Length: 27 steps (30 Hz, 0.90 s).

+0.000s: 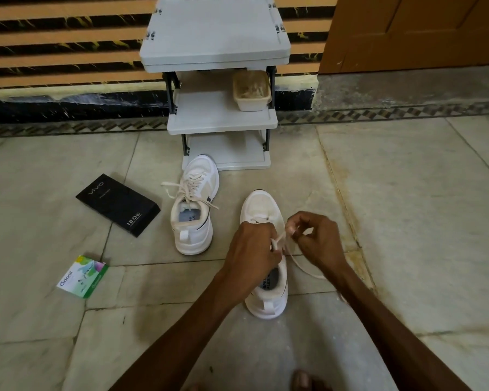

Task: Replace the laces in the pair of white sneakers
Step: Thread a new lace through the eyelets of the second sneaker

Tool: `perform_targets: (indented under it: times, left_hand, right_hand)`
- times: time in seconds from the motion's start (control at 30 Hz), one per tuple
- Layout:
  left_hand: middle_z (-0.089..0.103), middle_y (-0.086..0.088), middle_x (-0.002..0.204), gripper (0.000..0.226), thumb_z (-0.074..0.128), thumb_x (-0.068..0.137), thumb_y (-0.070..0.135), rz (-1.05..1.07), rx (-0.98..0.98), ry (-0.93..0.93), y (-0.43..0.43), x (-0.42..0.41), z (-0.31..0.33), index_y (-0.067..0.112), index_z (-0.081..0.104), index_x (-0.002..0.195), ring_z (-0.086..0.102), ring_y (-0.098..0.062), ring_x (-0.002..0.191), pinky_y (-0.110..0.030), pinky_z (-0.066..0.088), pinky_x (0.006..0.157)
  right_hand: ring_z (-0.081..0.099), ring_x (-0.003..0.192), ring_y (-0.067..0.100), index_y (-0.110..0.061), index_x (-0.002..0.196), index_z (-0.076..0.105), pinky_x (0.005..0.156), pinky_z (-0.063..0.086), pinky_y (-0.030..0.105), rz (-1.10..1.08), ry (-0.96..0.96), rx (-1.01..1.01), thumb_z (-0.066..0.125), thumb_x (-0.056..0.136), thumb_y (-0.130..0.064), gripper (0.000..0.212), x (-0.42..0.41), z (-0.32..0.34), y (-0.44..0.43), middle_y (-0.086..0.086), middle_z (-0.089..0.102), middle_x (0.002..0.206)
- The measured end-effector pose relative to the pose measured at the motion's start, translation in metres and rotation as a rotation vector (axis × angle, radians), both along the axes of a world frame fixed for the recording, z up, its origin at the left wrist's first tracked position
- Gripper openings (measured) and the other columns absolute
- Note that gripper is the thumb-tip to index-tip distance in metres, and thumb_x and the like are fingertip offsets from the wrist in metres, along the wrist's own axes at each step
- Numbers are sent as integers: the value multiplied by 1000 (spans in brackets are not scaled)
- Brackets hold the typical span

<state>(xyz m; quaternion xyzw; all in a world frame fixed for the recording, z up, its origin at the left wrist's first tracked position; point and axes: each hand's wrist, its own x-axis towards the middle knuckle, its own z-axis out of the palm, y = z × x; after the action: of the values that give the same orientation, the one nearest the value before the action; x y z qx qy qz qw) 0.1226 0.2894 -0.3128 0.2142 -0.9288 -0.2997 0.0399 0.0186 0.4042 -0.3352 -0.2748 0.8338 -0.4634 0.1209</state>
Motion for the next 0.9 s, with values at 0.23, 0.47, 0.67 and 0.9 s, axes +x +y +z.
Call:
perform_targets:
  times: [0.23, 0.47, 0.67, 0.9]
  left_hand:
    - [72, -2, 94, 34, 80, 76, 27, 32, 73, -59, -4, -3, 0, 16, 70, 107, 63, -14, 87, -21, 47, 75]
    - [58, 2, 114, 42, 83, 73, 32, -164, -73, -148, -20, -2, 1, 25, 69, 112, 46, -20, 111, -29, 36, 93]
    - [49, 13, 119, 57, 82, 62, 43, -222, -225, -129, -28, 8, -11, 32, 59, 113, 34, -15, 118, -32, 23, 88]
    - [54, 13, 118, 63, 84, 61, 31, -216, -133, -109, -29, 10, -20, 30, 58, 118, 47, -12, 111, -26, 32, 86]
  right_hand:
    - [60, 68, 16, -16, 82, 53, 69, 56, 33, -141, -702, -827, 43, 90, 2, 22, -31, 68, 3, 3, 63, 78]
    - [58, 65, 14, -19, 81, 68, 60, 42, 27, 267, 46, 523, 58, 95, -33, 22, -3, 20, 1, 1, 67, 75]
    - [57, 56, -1, -19, 68, 69, 57, 44, 21, 297, -83, 294, 60, 94, -21, 28, 2, 28, -9, -9, 64, 61]
    - [42, 56, 8, -22, 62, 66, 69, 50, 28, 135, -1027, -649, 49, 94, -8, 39, -11, 107, -15, -4, 44, 62]
